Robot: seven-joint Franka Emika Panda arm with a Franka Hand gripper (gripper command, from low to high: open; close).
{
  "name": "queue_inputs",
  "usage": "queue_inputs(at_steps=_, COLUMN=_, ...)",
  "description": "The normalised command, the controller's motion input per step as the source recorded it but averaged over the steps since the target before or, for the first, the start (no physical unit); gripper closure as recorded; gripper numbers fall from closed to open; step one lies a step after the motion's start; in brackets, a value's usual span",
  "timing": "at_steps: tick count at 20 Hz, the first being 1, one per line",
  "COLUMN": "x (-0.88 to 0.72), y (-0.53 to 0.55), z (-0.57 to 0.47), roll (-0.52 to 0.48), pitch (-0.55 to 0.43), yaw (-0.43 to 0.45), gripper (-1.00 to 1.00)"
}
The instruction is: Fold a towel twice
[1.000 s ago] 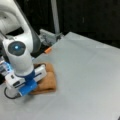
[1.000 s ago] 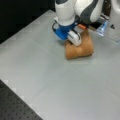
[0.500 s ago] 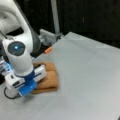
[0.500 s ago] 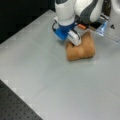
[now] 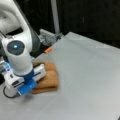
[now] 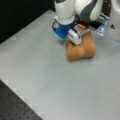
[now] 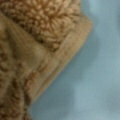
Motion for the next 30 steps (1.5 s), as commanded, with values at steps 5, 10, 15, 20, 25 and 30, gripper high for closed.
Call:
queue_inputs(at_steps=5, x=-0.09, y=0.05, z=0.14, roll=-0.046, pitch=0.081, yaw=0.195, gripper=-1.0)
queue_inputs(at_steps=10, x=-0.03, y=0.04, z=0.17, roll=-0.063, pitch=0.084, yaw=0.179, gripper=-1.0)
queue_inputs(at_steps=15, x=0.0, y=-0.01, z=0.16, roll=-0.07, pitch=0.121, yaw=0.173, gripper=-1.0)
queue_inputs(at_steps=20, x=0.05, y=-0.03, z=0.21, roll=-0.069, pitch=0.145, yaw=0.189, gripper=-1.0)
queue_inputs(at_steps=25, x=0.08, y=-0.04, z=0.3, roll=-0.093, pitch=0.187, yaw=0.19, gripper=-1.0)
queue_inputs(at_steps=30, x=0.11, y=0.0, z=0.39, roll=-0.13, pitch=0.129, yaw=0.136, gripper=-1.0)
